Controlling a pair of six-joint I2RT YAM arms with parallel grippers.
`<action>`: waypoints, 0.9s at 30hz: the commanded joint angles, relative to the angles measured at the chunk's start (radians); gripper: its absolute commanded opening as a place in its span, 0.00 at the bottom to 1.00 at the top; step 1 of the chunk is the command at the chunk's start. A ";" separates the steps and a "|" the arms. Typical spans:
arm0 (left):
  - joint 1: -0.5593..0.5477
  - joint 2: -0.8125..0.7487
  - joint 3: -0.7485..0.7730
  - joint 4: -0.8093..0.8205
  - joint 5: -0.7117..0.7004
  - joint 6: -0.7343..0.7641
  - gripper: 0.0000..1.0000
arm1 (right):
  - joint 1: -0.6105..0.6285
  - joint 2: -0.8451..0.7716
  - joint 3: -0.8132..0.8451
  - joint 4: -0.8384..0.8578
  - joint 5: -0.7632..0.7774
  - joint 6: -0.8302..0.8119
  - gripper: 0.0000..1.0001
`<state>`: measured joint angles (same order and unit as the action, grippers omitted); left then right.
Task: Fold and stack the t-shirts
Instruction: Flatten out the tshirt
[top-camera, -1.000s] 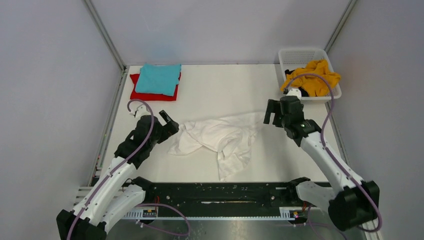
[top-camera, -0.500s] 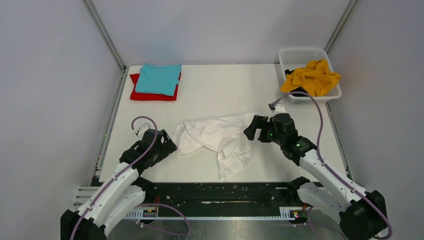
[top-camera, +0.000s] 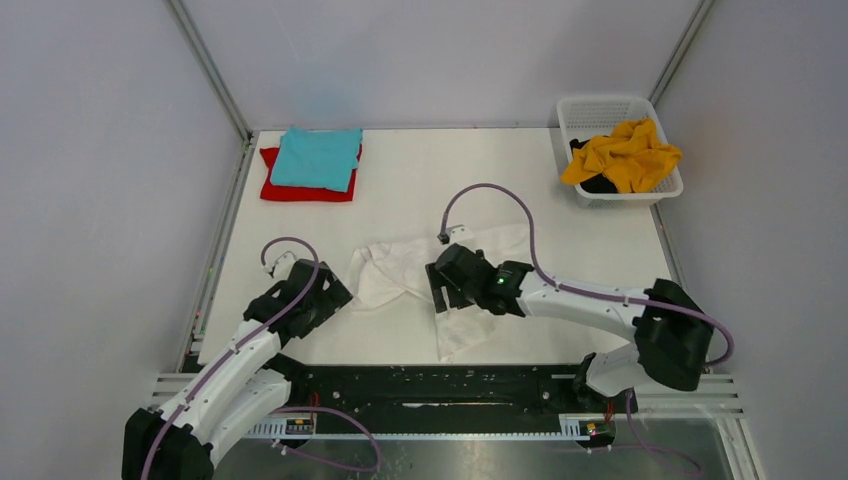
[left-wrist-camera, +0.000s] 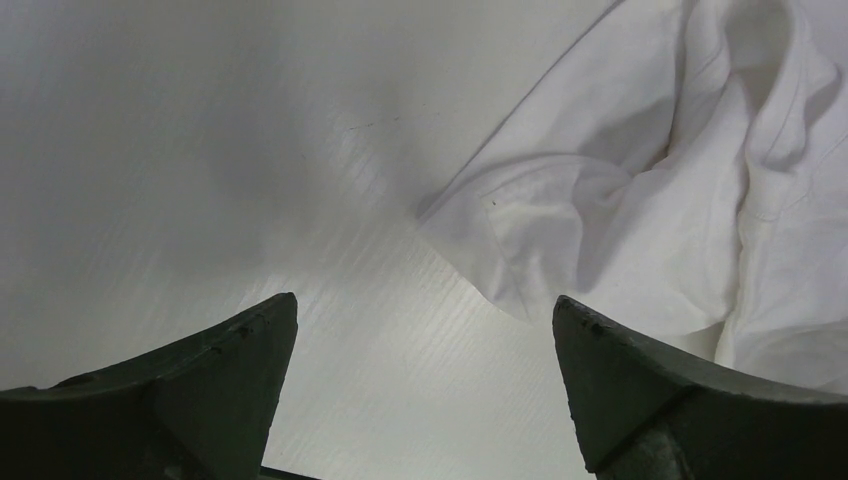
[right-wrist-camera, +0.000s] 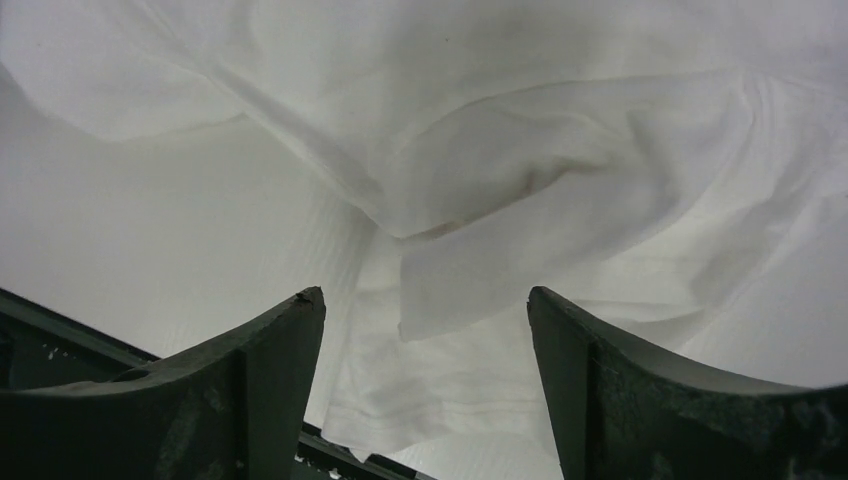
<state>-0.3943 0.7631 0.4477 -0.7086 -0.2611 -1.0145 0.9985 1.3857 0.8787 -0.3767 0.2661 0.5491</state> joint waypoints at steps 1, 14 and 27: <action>0.014 -0.004 0.013 0.009 -0.035 -0.026 0.99 | 0.049 0.124 0.130 -0.123 0.160 0.029 0.79; 0.031 0.054 0.033 0.051 -0.003 0.015 0.99 | 0.058 0.211 0.120 -0.204 0.287 0.129 0.23; 0.031 0.122 0.050 0.091 0.062 0.028 0.99 | -0.158 -0.270 -0.090 -0.314 0.428 0.094 0.03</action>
<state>-0.3672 0.8703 0.4561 -0.6701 -0.2390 -0.9905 0.9615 1.2633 0.8692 -0.6231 0.6239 0.6453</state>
